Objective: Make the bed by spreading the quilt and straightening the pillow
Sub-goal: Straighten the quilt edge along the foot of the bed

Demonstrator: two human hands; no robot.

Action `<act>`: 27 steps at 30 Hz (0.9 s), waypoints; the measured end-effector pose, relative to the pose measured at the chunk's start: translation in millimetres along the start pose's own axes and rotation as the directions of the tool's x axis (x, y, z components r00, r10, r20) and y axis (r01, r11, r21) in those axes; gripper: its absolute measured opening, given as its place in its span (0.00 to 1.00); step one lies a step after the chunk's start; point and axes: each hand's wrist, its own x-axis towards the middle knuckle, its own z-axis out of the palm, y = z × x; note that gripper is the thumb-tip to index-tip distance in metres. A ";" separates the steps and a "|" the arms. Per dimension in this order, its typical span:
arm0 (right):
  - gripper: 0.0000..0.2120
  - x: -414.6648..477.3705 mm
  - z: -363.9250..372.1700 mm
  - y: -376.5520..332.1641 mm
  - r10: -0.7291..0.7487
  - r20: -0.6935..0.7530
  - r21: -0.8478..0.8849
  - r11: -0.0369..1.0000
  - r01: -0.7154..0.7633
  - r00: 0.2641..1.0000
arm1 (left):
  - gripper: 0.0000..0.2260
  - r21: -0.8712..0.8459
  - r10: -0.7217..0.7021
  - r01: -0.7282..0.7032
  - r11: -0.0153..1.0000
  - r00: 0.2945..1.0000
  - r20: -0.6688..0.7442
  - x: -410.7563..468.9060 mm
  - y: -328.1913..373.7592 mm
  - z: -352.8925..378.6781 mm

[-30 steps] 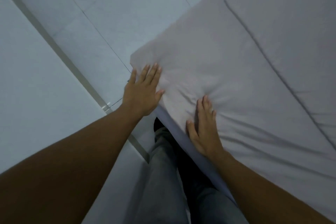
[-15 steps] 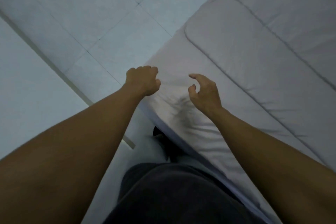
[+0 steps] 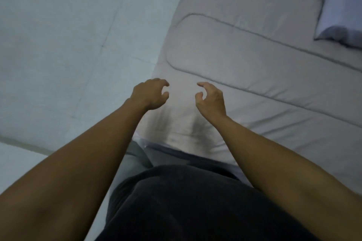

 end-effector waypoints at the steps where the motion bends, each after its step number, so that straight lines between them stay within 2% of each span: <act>1: 0.19 3.5 10.7 -11.4 0.051 -0.038 -0.009 0.999 -0.052 0.998 | 0.20 0.005 0.029 -0.029 1.000 0.999 0.020 5.7 -10.9 -8.4; 6: 0.20 0.9 63.5 -76.3 0.270 -0.145 0.012 0.962 -0.271 0.952 | 0.20 0.086 0.222 -0.234 0.968 0.966 0.133 12.5 -60.1 -54.2; 13: 0.25 13.4 126.6 -127.0 0.470 -0.079 -0.001 0.882 -0.472 0.879 | 0.20 0.170 0.329 -0.359 0.918 0.927 0.181 37.0 -108.4 -99.9; 17: 0.26 32.0 141.1 -146.2 0.522 -0.077 0.042 0.853 -0.521 0.849 | 0.20 0.191 0.351 -0.389 0.901 0.914 0.204 58.2 -121.7 -120.0; 23: 0.27 72.9 136.9 -180.2 0.577 -0.110 0.200 0.810 -0.551 0.809 | 0.20 0.123 0.377 -0.417 0.901 0.890 0.255 99.2 -133.7 -158.6; 27: 0.25 128.7 125.2 -201.1 0.593 -0.118 0.264 0.792 -0.550 0.797 | 0.20 0.113 0.399 -0.440 0.891 0.876 0.270 147.0 -130.1 -196.4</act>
